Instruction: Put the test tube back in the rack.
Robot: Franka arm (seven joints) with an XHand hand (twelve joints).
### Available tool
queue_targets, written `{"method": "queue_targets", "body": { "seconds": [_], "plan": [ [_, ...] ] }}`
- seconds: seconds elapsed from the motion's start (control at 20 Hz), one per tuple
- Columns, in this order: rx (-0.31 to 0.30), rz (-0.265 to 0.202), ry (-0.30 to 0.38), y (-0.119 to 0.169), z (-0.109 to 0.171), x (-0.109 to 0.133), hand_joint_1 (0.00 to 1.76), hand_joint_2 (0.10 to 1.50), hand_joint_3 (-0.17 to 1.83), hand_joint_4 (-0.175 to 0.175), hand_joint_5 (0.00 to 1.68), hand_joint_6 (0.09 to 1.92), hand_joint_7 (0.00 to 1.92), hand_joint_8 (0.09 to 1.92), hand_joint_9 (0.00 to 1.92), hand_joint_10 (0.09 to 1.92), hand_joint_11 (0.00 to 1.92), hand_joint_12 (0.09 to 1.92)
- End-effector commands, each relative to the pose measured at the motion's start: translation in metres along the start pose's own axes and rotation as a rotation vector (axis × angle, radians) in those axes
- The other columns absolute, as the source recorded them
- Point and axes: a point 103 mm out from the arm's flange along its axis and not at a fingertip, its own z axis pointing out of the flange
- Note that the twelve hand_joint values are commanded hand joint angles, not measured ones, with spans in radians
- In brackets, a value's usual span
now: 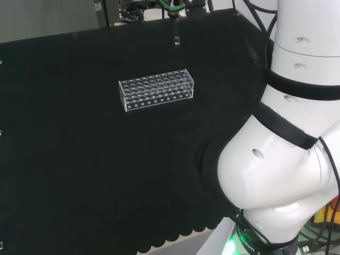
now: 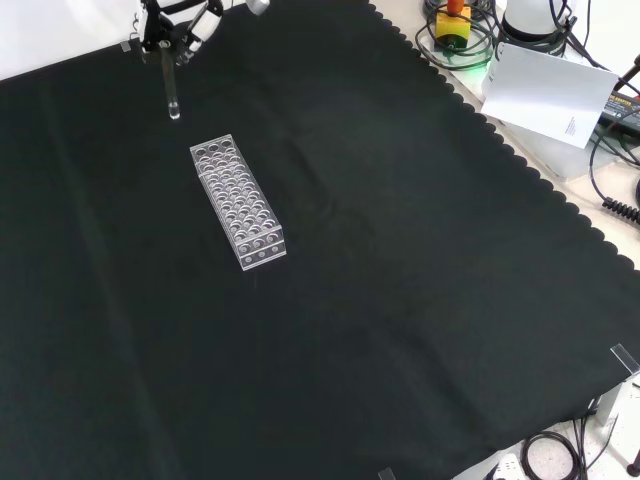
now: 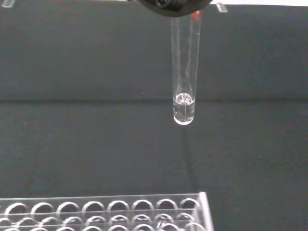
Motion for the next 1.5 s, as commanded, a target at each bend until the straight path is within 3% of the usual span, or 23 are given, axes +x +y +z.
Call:
{"method": "queue_targets", "body": {
  "seconds": [0.05, 1.5],
  "plan": [
    [-0.006, -0.037, 0.035, 0.003, 0.003, 0.018, 1.41, 1.04, 0.00, -0.175, 1.14, 0.39, 1.15, 1.09, 1.09, 0.82, 1.15, 0.99],
    [0.073, -0.079, 0.069, -0.011, 0.052, 0.038, 1.41, 1.04, 0.00, -0.175, 1.14, 0.39, 1.15, 1.08, 1.09, 0.82, 1.14, 0.98]
  ]
}}
